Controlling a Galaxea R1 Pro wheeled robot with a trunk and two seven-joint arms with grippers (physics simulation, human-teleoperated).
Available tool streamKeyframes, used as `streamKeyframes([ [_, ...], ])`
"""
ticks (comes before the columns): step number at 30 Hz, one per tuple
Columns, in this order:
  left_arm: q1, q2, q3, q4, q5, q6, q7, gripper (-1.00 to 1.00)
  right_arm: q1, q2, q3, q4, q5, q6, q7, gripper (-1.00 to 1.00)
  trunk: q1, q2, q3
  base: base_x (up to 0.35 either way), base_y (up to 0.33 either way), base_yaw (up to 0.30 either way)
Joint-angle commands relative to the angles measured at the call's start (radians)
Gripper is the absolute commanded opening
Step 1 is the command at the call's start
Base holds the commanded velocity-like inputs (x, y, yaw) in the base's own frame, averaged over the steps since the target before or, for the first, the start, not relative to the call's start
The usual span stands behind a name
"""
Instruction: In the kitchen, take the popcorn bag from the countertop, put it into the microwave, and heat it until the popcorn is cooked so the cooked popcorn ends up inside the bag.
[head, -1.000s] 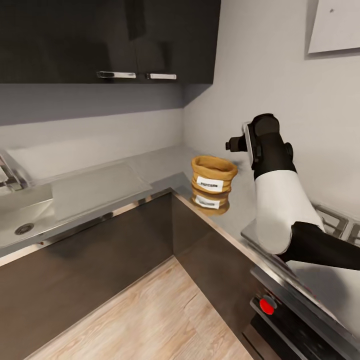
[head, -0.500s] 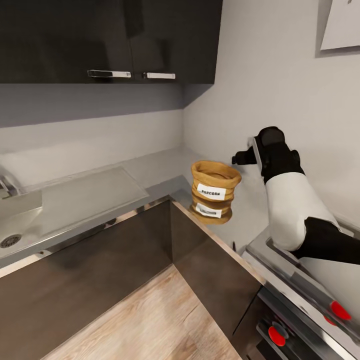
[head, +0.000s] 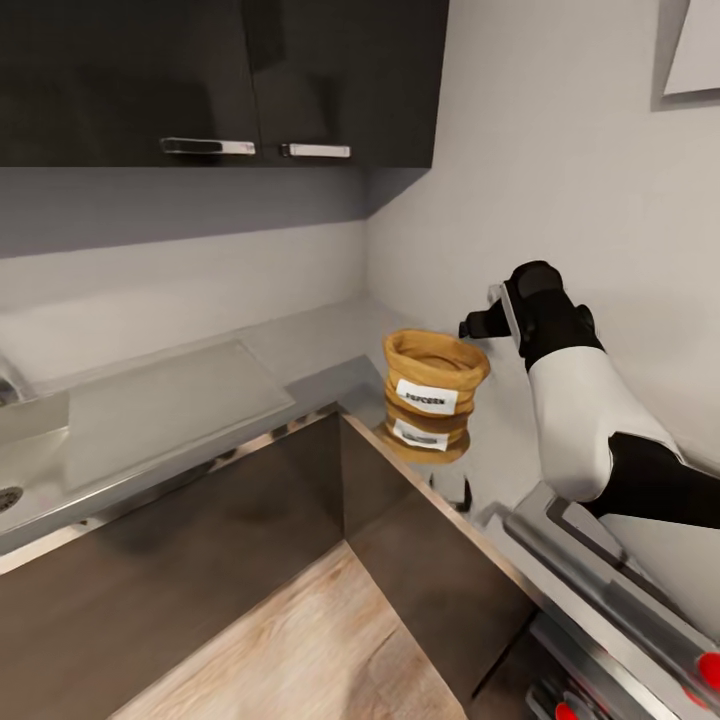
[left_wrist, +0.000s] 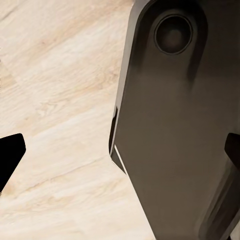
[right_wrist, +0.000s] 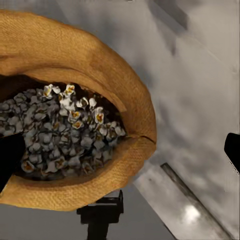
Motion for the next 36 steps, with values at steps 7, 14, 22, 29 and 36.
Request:
streamKeyframes([
  [7, 0.000, 0.000, 0.003, 0.000, 0.006, -0.004, -0.001, 1.00, -0.001, 0.001, -0.007, 0.001, 0.012, 0.002, 0.012, 1.00, 0.001, 0.000, -0.001, 0.266, 0.000, 0.000],
  [14, 0.000, 0.000, 0.003, 0.000, 0.006, -0.006, -0.001, 1.00, 0.005, -0.044, 0.003, 0.038, 0.013, 0.002, 0.039, 1.00, 0.001, 0.000, -0.001, 0.016, 0.000, 0.000],
  [22, 0.000, 0.000, 0.003, 0.000, 0.006, -0.006, -0.001, 1.00, 0.005, -0.060, 0.007, 0.047, 0.013, 0.002, 0.079, 1.00, 0.001, 0.000, -0.001, 0.000, 0.000, 0.000],
  [29, -0.002, 0.002, 0.007, 0.000, 0.007, -0.007, -0.001, 1.00, 0.007, -0.044, 0.003, 0.070, 0.023, -0.020, 0.075, 1.00, 0.001, -0.001, -0.001, -0.012, 0.000, 0.000],
  [36, -0.002, 0.003, 0.006, 0.000, 0.006, -0.008, -0.001, 1.00, 0.007, -0.053, 0.005, 0.087, 0.033, -0.003, 0.075, 1.00, 0.001, -0.001, -0.001, 0.001, 0.000, 0.000],
])
